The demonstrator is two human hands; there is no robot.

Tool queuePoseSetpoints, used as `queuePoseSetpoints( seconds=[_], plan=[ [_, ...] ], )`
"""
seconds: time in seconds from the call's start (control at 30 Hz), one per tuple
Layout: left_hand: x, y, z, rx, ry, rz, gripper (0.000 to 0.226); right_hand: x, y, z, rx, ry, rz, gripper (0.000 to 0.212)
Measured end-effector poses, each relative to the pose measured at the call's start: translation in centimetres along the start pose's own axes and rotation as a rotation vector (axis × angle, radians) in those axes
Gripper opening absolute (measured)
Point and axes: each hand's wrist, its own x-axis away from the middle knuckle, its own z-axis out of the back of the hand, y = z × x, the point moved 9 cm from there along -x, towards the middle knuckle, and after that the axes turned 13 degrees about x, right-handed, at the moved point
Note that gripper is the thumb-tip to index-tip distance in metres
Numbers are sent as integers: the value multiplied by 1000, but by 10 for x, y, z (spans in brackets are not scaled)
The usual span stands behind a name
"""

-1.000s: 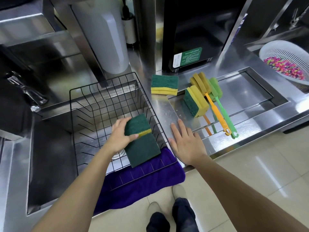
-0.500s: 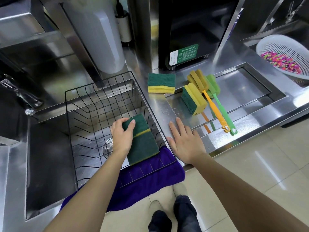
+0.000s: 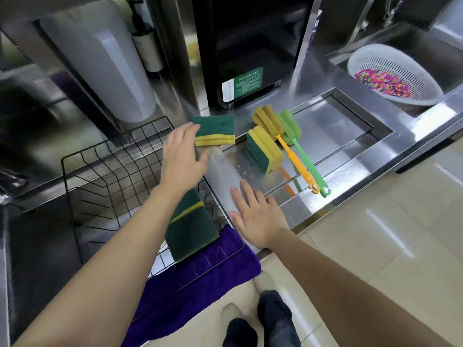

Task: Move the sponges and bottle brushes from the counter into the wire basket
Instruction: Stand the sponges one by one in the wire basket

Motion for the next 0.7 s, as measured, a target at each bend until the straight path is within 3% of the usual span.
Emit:
queuePoseSetpoints(
  seconds=[0.13, 0.37, 0.6, 0.7],
  plan=[
    [-18, 52, -55, -205, -206, -229, 65, 1, 0, 1, -11, 3, 3, 59],
    [-17, 75, -129, -519, -507, -432, 85, 0, 2, 8, -72, 45, -7, 63],
    [-16, 97, -133, -483, -451, -546, 51, 1, 3, 10, -81, 69, -8, 61],
    [-19, 100, -119, -323, -388, -484, 39, 1, 3, 11, -60, 68, -15, 59]
  ],
)
